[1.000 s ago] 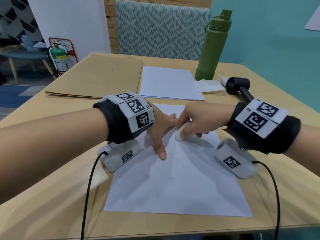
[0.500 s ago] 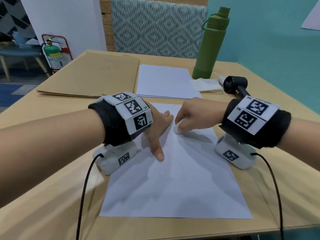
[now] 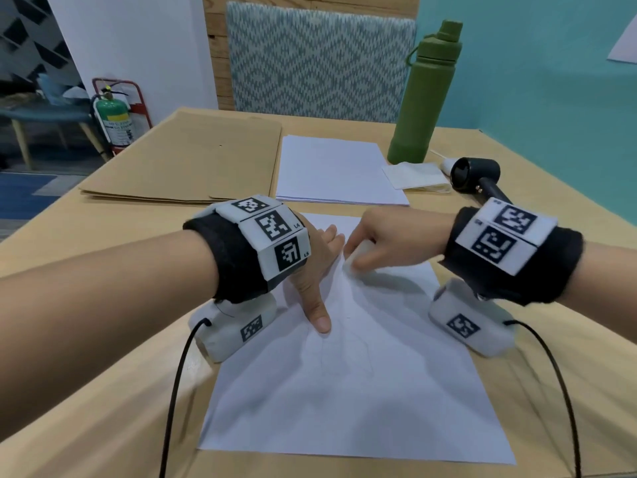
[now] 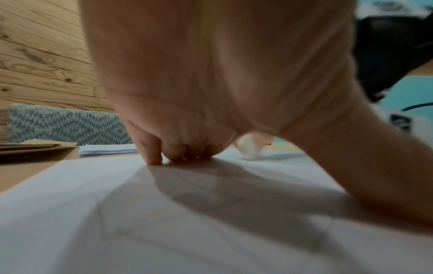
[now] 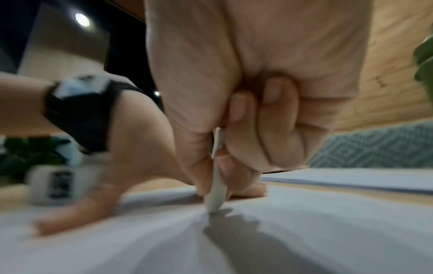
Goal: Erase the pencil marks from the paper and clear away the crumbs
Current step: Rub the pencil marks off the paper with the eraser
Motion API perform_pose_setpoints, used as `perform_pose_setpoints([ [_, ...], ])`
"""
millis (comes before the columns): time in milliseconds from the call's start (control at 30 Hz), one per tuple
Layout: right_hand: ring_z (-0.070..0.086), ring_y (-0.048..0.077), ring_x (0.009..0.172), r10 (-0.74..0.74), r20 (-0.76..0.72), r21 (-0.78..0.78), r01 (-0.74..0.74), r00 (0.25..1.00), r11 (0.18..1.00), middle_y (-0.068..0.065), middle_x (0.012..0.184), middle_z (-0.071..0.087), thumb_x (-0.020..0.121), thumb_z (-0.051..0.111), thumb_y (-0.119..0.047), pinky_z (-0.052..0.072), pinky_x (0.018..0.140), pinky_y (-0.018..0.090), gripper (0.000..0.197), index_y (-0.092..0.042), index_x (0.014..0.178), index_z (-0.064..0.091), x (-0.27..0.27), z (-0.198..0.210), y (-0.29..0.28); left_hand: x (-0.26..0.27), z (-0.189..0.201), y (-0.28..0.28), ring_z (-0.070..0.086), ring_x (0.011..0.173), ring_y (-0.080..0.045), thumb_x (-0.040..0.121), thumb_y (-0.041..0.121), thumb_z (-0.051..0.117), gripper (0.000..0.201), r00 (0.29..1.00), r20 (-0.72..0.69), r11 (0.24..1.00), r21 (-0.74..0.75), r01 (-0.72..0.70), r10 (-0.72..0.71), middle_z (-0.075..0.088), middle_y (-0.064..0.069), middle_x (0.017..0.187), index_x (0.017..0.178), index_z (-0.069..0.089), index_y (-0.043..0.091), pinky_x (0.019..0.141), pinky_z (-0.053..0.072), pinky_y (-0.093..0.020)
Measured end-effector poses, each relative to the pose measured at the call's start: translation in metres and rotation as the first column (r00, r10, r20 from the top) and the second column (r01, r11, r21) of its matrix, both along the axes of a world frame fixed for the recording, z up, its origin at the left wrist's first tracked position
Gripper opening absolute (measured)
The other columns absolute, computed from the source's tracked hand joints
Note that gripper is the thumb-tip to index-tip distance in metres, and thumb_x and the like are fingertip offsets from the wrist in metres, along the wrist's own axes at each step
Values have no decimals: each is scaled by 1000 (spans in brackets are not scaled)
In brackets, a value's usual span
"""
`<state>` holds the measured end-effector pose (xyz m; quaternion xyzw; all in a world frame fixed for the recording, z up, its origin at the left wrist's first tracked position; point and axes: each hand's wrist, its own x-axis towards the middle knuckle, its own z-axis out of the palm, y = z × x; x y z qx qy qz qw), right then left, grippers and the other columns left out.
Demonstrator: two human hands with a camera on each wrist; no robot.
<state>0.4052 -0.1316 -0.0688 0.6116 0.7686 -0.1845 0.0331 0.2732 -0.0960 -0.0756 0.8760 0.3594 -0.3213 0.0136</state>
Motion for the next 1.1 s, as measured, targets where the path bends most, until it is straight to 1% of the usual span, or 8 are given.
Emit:
perform_pose_setpoints([
  [100, 40, 7, 50, 58, -64, -166, -68, 996, 984, -6, 58, 48, 80, 65, -29, 35, 50, 13, 13, -19, 85, 73, -6, 3, -11, 0, -1, 0, 4, 147, -24, 66, 65, 68, 131, 1000, -8, 1000, -5, -3, 3, -24, -3, 156, 147, -24, 20, 114, 18, -40],
  [333, 45, 0, 44, -42, -14, 73, 43, 999, 996, -8, 49, 42, 82, 62, -21, 31, 41, 9, 16, -16, 89, 75, -3, 1, 13, -2, -1, -1, 2, 147, -23, 67, 58, 72, 131, 998, 66, 999, -38, 7, -4, -18, -5, 158, 145, -27, 23, 115, 13, -40],
  [500, 37, 7, 45, 41, -71, -230, -57, 997, 971, -10, 46, 45, 81, 65, -30, 32, 47, 13, 14, -22, 87, 74, -7, 6, -14, 1, 1, -2, 0, 147, -21, 68, 64, 66, 130, 999, -44, 1000, -15, -23, 23, -28, 0, 155, 145, -28, 19, 115, 15, -41],
  [667, 50, 15, 69, -96, 16, 35, 95, 995, 995, 10, 80, 67, 81, 64, -25, 42, 67, 27, 21, -11, 93, 74, 3, 3, 8, 0, 5, -6, 2, 147, -20, 69, 65, 65, 130, 999, -31, 1000, 14, -20, 20, -21, -2, 157, 145, -26, 15, 116, 14, -39],
  [733, 47, 14, 64, -69, 26, 72, 67, 997, 995, 10, 73, 62, 81, 60, -21, 40, 63, 26, 19, -10, 90, 74, 1, 1, 3, 0, 5, -5, 0, 147, -19, 68, 64, 66, 130, 999, -31, 1000, 9, -27, 27, -22, -2, 157, 146, -26, 16, 116, 12, -39],
  [867, 40, 6, 46, 90, 26, -205, -83, 996, 975, -8, 48, 46, 81, 61, -28, 33, 47, 13, 11, -31, 80, 71, -7, 7, -25, 0, 4, -3, -4, 147, -16, 67, 66, 66, 132, 998, -48, 999, -21, -44, 43, -28, 2, 155, 144, -29, 19, 117, 10, -39],
  [933, 42, 3, 51, 57, 3, -251, -54, 998, 966, -11, 53, 53, 79, 64, -33, 39, 54, 19, 7, -33, 78, 71, -6, 11, -26, 1, 4, -4, -3, 147, -16, 67, 67, 66, 132, 998, -59, 999, -7, -37, 37, -27, 2, 155, 144, -30, 17, 117, 10, -39],
  [1100, 51, 16, 74, -102, 65, 104, 95, 993, 990, 3, 78, 65, 83, 58, -19, 46, 70, 28, 17, -14, 89, 74, 3, 4, 3, 1, 6, -7, 0, 147, -17, 68, 65, 66, 129, 999, -36, 999, 13, -35, 35, -20, -1, 158, 146, -25, 15, 116, 11, -40],
])
